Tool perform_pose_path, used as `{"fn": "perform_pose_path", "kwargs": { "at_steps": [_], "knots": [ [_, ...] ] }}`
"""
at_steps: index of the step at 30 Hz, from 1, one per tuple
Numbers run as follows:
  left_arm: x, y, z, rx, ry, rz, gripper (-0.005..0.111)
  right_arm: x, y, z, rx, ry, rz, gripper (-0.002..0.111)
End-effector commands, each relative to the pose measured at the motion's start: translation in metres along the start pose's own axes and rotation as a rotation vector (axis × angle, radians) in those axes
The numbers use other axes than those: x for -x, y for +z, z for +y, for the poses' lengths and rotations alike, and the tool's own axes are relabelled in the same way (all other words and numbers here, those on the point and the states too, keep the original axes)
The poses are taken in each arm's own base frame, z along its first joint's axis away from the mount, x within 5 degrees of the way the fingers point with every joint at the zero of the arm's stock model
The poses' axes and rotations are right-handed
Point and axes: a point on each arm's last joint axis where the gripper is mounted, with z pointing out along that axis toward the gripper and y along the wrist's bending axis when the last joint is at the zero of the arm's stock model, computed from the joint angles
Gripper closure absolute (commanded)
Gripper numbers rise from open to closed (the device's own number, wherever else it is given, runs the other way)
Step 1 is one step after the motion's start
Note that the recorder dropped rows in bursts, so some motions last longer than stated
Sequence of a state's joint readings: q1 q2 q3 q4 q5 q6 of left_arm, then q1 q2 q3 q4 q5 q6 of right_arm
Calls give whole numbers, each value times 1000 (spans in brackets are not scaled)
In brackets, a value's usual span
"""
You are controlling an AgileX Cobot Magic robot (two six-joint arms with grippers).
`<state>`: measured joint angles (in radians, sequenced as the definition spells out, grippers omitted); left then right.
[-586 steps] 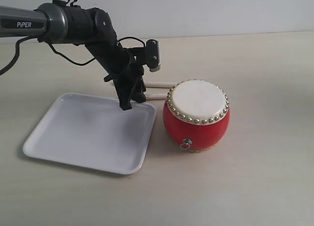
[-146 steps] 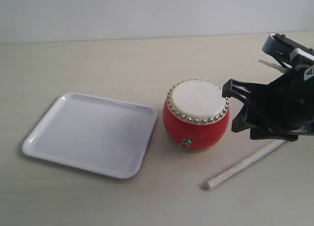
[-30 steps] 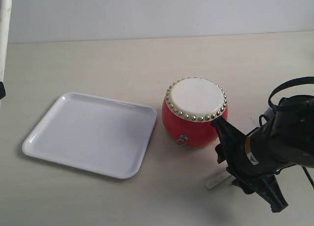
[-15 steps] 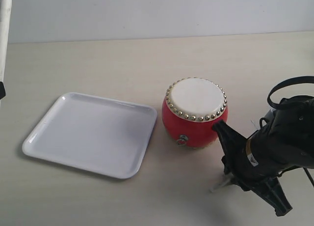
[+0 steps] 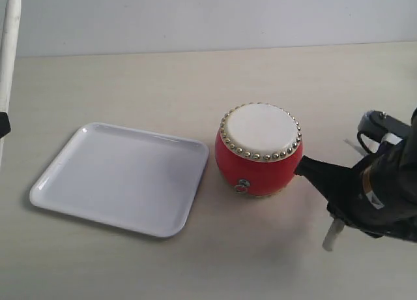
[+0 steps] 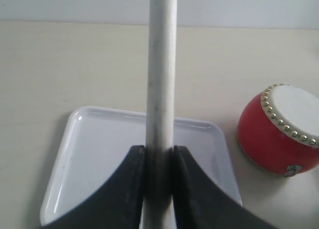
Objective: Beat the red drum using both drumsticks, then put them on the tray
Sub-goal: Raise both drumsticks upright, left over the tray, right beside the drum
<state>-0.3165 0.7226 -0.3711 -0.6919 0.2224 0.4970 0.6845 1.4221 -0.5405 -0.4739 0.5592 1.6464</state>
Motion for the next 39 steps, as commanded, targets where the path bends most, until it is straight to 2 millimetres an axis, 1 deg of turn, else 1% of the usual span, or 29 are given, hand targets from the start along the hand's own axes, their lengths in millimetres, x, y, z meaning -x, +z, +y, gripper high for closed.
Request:
{"fn": "perform_pose_path", "kwargs": {
  "at_steps": [1, 5, 7, 11, 13, 16, 18, 20, 21, 22, 23, 24, 25, 27, 29, 33, 36, 39],
  "knots": [
    [6, 5, -6, -43, 31, 77, 107, 7, -29, -4, 81, -335, -67, 108],
    [12, 21, -9, -72, 76, 218, 107, 10, -55, -8, 114, -594, -71, 108],
    [17, 33, -10, -88, 82, 297, 107, 11, -66, -8, 97, -736, -41, 108],
    [27, 58, -12, -122, 78, 422, 107, 13, -83, -5, 66, -946, 32, 108],
    [32, 68, -13, -135, 77, 460, 107, 16, -93, 0, 82, -1015, 45, 108],
    [36, 76, -15, -155, 78, 506, 107, 21, -106, 7, 97, -1082, 49, 108],
    [35, 78, -16, -164, 82, 519, 107, 29, -108, 11, 80, -1104, 53, 108],
    [35, 77, -20, -180, 110, 518, 107, 42, -108, 16, 62, -1117, 57, 108],
    [35, 76, -26, -197, 137, 512, 107, 54, -106, 20, 49, -1127, 75, 108],
    [35, 75, -29, -204, 158, 504, 107, 60, -106, 22, 47, -1136, 98, 108],
    [35, 74, -36, -216, 186, 485, 107, 69, -105, 27, 45, -1143, 160, 108],
    [36, 74, -39, -212, 193, 470, 107, 72, -105, 30, 58, -1135, 187, 108],
    [36, 72, -43, -197, 208, 453, 107, 75, -107, 36, 110, -1108, 203, 108],
    [38, 67, -49, -185, 239, 424, 107, 75, -113, 43, 176, -1076, 201, 108],
    [40, 60, -54, -185, 231, 403, 107, 77, -122, 43, 203, -1075, 146, 108],
    [41, 57, -55, -185, 195, 402, 107, 79, -142, 31, 202, -1087, 57, 108],
    [40, 57, -54, -186, 268, 409, 107, 78, -156, 25, 227, -1082, 3, 108],
    [37, 56, -53, -198, 304, 436, 107, 75, -158, 21, 219, -1083, 38, 108]
  ]
}}
